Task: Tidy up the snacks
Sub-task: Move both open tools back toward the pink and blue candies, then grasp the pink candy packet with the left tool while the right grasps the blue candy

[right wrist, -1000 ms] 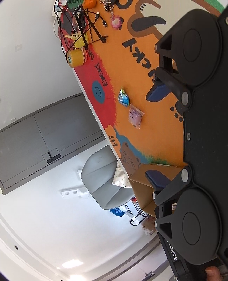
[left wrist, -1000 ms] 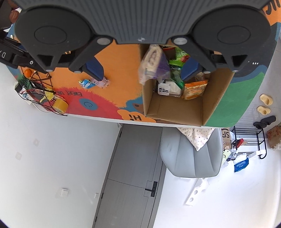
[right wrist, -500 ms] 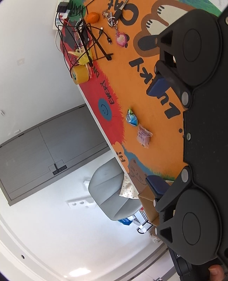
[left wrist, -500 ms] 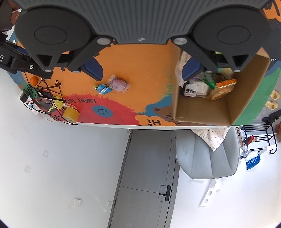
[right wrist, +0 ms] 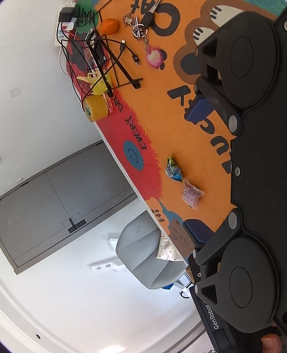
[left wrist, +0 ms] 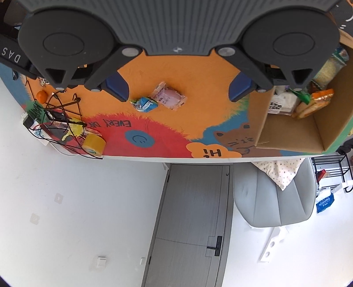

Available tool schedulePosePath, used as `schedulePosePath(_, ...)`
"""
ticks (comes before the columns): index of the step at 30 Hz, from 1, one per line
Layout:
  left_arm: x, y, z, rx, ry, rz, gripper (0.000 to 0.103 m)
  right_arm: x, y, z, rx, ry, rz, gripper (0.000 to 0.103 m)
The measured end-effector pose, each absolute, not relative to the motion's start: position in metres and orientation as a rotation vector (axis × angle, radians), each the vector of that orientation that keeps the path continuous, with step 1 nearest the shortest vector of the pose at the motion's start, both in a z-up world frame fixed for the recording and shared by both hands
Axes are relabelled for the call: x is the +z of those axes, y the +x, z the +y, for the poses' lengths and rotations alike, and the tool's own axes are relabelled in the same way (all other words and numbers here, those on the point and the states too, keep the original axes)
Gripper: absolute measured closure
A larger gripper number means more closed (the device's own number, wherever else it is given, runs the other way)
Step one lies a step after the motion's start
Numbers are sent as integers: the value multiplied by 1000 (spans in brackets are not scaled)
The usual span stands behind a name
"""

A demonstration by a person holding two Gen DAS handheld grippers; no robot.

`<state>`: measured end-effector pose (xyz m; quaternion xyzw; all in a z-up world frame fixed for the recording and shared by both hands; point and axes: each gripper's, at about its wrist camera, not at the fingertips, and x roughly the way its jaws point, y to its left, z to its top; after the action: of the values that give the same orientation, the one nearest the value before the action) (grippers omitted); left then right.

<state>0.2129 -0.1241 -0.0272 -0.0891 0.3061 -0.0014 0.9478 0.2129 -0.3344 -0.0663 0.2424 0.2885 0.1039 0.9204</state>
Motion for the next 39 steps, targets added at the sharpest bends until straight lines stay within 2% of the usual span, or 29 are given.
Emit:
schedulePosePath(10,-45,257,-144,56,-212,668,9,-87,253,-355,244,600,632,9)
schedulePosePath(23,-83,317,-162,168,-238,753,23,-104,293,-365,261,626,693,18)
schedulePosePath(29,-101,335,-163,196,-275,787,28,-115,307,-365,244,660,719,19)
schedulePosePath(31,-108,340,-164,209,-282,813,35,-118,312,-363,234,661,730,20)
schedulePosePath(37,-115,341,-156,190,-291,830,70,-124,326,-345,220,625,744,20)
schedulePosePath(39,-113,341,-150,197,-292,837,72,-123,331,-335,235,616,745,20)
